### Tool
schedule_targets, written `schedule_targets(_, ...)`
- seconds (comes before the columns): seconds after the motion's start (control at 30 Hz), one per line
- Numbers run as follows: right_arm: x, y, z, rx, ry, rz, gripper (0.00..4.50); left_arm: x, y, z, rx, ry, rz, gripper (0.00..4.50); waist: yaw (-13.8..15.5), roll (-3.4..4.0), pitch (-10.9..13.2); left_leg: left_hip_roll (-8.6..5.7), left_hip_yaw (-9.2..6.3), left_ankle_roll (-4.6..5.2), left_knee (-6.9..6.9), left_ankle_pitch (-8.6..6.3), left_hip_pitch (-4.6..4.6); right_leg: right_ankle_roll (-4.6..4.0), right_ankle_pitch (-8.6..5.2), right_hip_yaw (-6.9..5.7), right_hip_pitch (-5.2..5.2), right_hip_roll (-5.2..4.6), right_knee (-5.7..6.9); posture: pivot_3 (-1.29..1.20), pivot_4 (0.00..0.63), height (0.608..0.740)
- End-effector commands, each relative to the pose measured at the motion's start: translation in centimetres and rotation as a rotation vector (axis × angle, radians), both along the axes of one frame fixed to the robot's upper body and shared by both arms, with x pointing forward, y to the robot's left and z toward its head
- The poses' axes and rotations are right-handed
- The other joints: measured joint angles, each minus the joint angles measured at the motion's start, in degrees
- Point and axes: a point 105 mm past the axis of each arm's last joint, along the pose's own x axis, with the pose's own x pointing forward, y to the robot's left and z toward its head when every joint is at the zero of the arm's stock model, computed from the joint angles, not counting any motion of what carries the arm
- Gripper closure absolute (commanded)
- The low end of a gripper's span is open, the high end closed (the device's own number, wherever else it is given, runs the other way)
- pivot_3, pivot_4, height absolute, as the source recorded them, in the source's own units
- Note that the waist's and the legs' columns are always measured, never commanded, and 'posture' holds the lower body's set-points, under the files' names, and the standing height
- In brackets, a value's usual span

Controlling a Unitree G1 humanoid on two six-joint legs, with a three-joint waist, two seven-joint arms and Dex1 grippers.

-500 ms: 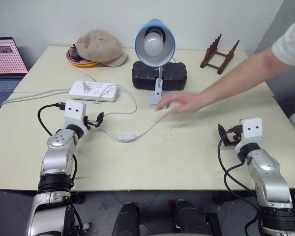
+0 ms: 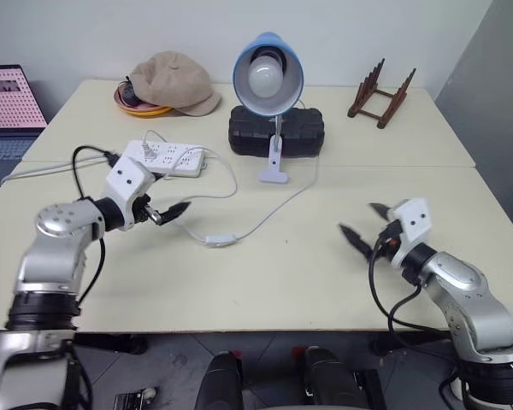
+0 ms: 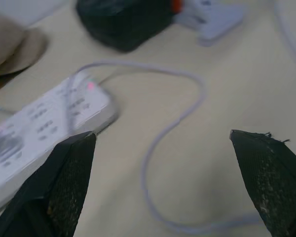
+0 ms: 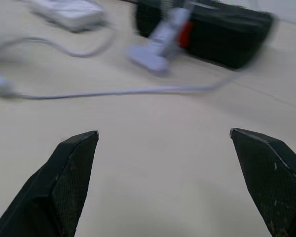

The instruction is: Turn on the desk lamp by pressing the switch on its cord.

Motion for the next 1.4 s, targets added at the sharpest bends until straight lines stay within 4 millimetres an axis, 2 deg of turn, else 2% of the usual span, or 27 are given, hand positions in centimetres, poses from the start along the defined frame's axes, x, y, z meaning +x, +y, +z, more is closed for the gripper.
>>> schedule_targets(0.03, -2.6, 2.6, 0.7, 0.019, 0.047, 0.206, 0.01, -2.1, -2.0, 0.0, 0.084, 0.111, -0.213, 0.00, 0.0, 0.00, 0.0, 0.00, 0.01, 0.00, -0.01, 0.00, 0.00, 0.00, 0.00, 0.00, 0.01, -0.02, -0.02, 0.00, 0.150, 0.740)
schedule_targets(0.13, -3.8, 4.1, 0.7, 0.038, 0.082, 0.295, 0.01, -3.1, -2.8, -2.0, 0.233, 0.166, -0.351, 0.00, 0.1, 0.00, 0.0, 0.00, 0.02, 0.00, 0.00, 0.00, -0.01, -0.01, -0.01, 0.00, -0.01, -0.02, -0.04, 0.00, 0.150, 0.740)
schedule_targets(0.3, -4.6, 5.1, 0.7, 0.065, 0.104, 0.328, 0.01, -2.0, -3.2, -3.6, 0.320, 0.150, -0.409, 0.00, 0.2, -0.01, 0.0, 0.01, 0.00, 0.01, 0.02, 0.00, -0.04, -0.01, -0.01, -0.01, -0.05, 0.00, -0.02, 0.00, 0.150, 0.740)
schedule_targets(0.47, -4.8, 4.9, 0.2, 0.057, 0.106, 0.298, 0.01, -1.0, -3.2, -4.4, 0.363, 0.123, -0.437, 0.00, 0.2, -0.01, 0.0, 0.00, 0.02, 0.01, 0.02, 0.00, -0.08, -0.01, -0.01, 0.00, -0.08, 0.00, -0.03, 0.00, 0.150, 0.740)
schedule_targets(0.63, -5.1, 4.7, -0.3, 0.063, 0.113, 0.277, 0.01, -0.4, -3.5, -4.1, 0.331, 0.112, -0.445, 0.00, 0.2, -0.01, 0.0, 0.01, 0.02, 0.01, 0.02, 0.00, -0.14, 0.01, -0.02, -0.01, -0.11, 0.00, -0.01, 0.00, 0.150, 0.740)
schedule_targets(0.73, -5.1, 4.6, -0.6, 0.068, 0.112, 0.264, 0.00, -0.1, -3.7, -4.1, 0.320, 0.112, -0.452, 0.44, 0.2, -0.01, 0.0, 0.00, 0.02, 0.01, 0.03, 0.00, -0.13, 0.01, -0.02, -0.01, -0.11, 0.01, 0.01, 0.00, 0.150, 0.740)
schedule_targets(0.9, -5.1, 4.5, -0.7, 0.069, 0.105, 0.250, 0.00, 0.0, -3.7, -4.4, 0.331, 0.115, -0.463, 1.67, 0.2, -0.01, 0.0, 0.01, 0.01, 0.02, 0.06, 0.00, -0.11, 0.01, -0.02, 0.00, -0.11, 0.02, 0.08, 0.00, 0.150, 0.740)
schedule_targets(1.3, -4.9, 4.5, -0.4, 0.076, 0.101, 0.247, 0.00, 0.1, -3.5, -4.7, 0.363, 0.127, -0.474, 4.03, 0.2, -0.01, 0.0, 0.01, 0.00, 0.02, 0.06, 0.00, -0.10, 0.01, -0.02, 0.00, -0.11, 0.03, 0.11, 0.00, 0.150, 0.740)
schedule_targets(1.4, -4.8, 4.5, -0.3, 0.086, 0.105, 0.242, 0.00, 0.0, -3.7, -4.6, 0.311, 0.158, -0.459, 4.14, 0.2, -0.01, 0.0, 0.01, 0.00, 0.02, 0.07, 0.00, -0.10, 0.01, -0.02, 0.00, -0.11, 0.03, 0.11, 0.00, 0.150, 0.740)
